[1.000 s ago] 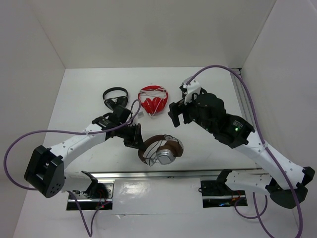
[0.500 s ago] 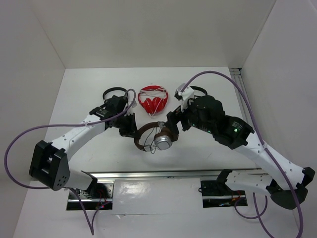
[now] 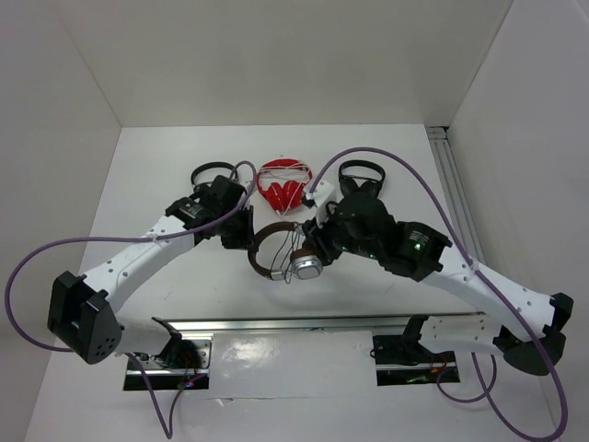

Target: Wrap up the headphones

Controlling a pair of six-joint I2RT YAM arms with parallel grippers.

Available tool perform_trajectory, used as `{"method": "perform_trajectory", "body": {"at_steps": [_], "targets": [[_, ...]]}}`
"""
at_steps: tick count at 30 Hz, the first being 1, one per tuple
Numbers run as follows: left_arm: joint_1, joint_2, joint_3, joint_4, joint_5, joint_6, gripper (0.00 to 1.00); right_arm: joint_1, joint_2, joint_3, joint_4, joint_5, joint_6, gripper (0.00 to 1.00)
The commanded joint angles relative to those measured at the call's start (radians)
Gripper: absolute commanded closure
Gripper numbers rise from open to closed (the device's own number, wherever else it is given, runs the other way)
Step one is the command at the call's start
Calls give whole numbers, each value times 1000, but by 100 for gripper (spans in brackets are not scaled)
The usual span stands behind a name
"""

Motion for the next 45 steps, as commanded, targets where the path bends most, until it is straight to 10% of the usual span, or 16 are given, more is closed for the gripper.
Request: {"method": "perform_trajectory", "body": {"at_steps": [1,20,35,39,45], "targets": [[-27,-38,48,-4,-37,-46,100,45,53,-13,40,90,19,58],[-79,-118,34,-24,-32,14,100,59,84,-60,139,251,37,39],[-168,-107,34,-33,9,61,100,-50,167,-88,213,97,-1,37],[-168,-127,34,-44,19,71,100,-90,133,-114,254,26,-1,64],[-168,-127,43,-53,6,80,100,-119,90,-169,291,-29,-1,61]]}}
